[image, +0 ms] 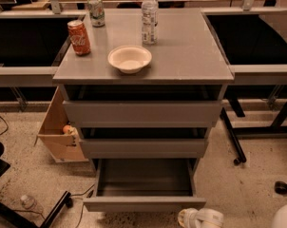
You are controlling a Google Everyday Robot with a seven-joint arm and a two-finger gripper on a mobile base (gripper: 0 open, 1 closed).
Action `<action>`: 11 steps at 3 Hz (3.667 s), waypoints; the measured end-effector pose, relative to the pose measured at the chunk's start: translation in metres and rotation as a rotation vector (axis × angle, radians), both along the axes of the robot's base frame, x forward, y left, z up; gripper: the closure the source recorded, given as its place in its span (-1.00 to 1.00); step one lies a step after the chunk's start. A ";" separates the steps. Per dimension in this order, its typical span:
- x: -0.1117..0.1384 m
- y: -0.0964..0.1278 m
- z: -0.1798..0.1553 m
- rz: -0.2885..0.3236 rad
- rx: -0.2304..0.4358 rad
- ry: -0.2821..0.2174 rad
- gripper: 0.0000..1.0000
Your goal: Close bottom drawer
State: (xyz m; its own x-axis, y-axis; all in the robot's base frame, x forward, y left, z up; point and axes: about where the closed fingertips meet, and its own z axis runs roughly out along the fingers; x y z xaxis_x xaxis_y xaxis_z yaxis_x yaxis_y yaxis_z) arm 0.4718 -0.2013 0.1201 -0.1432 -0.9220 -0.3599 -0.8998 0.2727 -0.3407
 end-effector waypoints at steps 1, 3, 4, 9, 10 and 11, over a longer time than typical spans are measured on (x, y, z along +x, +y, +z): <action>0.046 0.000 0.008 0.052 0.003 -0.041 1.00; 0.111 -0.007 0.030 0.105 0.017 -0.100 1.00; 0.109 -0.007 0.030 0.106 0.018 -0.102 1.00; 0.150 -0.016 0.048 0.143 0.036 -0.162 0.62; 0.150 -0.016 0.048 0.143 0.036 -0.162 0.15; 0.150 -0.016 0.048 0.143 0.036 -0.162 -0.31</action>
Offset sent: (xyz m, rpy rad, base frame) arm 0.2548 -0.0247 0.0715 0.0653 -0.2505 0.2810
